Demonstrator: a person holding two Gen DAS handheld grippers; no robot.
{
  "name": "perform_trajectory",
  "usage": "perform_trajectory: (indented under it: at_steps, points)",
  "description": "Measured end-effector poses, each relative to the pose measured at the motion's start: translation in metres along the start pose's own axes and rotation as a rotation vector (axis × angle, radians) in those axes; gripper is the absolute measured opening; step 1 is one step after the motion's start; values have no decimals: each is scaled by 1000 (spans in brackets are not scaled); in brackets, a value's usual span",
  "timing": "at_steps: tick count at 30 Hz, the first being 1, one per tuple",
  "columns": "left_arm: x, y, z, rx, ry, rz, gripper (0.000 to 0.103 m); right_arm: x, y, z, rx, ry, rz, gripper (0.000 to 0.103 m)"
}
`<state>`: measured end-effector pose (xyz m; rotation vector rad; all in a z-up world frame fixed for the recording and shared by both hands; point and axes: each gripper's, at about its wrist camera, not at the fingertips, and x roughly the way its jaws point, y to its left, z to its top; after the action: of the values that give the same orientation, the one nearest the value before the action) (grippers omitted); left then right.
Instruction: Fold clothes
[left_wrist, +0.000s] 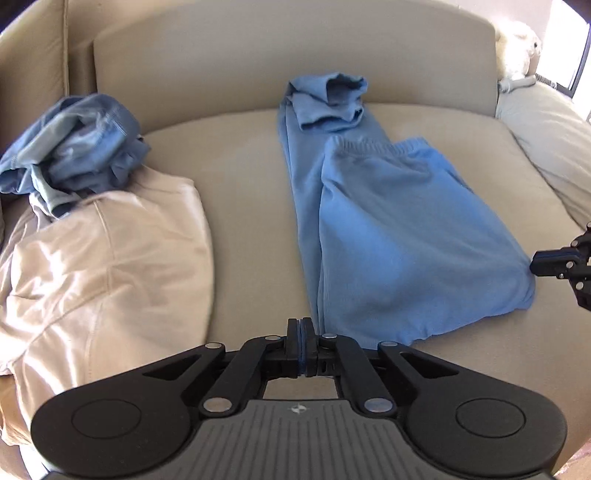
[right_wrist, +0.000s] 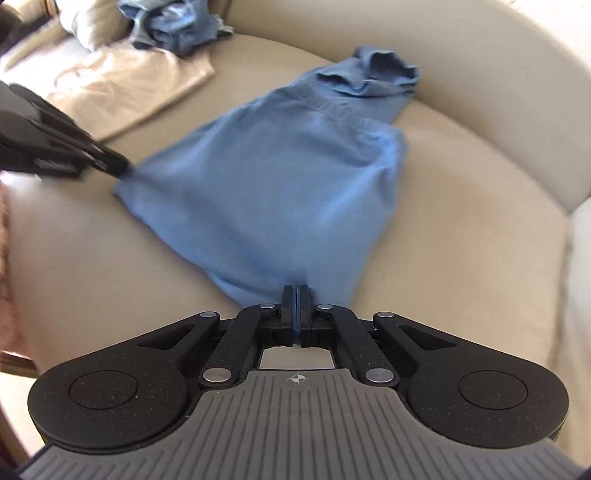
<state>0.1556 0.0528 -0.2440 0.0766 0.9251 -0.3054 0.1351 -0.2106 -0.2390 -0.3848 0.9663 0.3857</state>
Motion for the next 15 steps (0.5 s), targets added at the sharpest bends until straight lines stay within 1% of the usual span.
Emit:
perform_trajectory:
  at_steps: [1,2,3,4,5,6,8,9,10,12,13,14,15]
  points:
    - [-2,2,2,-10,-28,-23,6,-4,-10,0,48,-16,28,5]
    - [0,0,7,-4,-61,-25,10,-8,-20,1,95,-38,60,8]
    - [2,-3,13,7,-96,-21,22,-12,-29,4,131,-67,76,16]
    - [9,-7,23,22,-135,-7,35,-13,-35,11,155,-105,65,25]
    - [20,-14,34,33,-151,6,40,-10,-41,18,185,-134,54,31]
    - [32,-20,47,43,-160,17,41,-4,-48,27,211,-146,52,36]
    - [56,-33,69,53,-166,32,42,9,-60,40,247,-156,57,39]
    - [70,-36,77,60,-147,37,43,20,-67,48,270,-162,61,44]
    - [84,-39,83,71,-125,42,45,31,-74,55,296,-163,66,48]
    - [109,-42,92,90,-81,58,45,53,-83,67,344,-142,74,48]
    - [124,-41,92,93,-43,76,45,69,-88,72,367,-112,79,48]
    - [136,-37,91,76,-14,64,44,82,-92,75,384,-85,82,48]
    - [145,-33,90,52,9,40,39,92,-94,75,403,-62,102,48]
